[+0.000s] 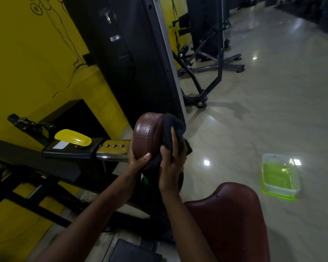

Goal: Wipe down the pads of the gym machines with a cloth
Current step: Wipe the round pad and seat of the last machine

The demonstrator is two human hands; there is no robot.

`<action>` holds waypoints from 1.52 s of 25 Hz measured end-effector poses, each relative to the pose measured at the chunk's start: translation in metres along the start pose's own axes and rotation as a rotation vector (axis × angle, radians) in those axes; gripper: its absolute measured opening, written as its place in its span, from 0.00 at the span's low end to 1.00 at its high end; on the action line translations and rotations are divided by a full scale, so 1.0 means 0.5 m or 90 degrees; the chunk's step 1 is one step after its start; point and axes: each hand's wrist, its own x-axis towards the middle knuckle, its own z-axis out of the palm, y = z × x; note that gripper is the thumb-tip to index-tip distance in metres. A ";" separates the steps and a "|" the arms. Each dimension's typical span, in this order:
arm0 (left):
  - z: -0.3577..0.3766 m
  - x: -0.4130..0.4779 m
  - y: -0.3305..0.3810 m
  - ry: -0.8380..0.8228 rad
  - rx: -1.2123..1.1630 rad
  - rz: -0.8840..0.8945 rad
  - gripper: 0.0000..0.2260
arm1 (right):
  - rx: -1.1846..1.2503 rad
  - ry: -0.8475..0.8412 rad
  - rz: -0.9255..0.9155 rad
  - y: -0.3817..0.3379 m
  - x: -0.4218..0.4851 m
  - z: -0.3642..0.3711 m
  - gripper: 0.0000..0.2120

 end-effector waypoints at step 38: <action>0.005 0.007 -0.019 0.038 -0.152 0.015 0.43 | -0.050 -0.434 -0.153 -0.059 0.249 0.001 0.14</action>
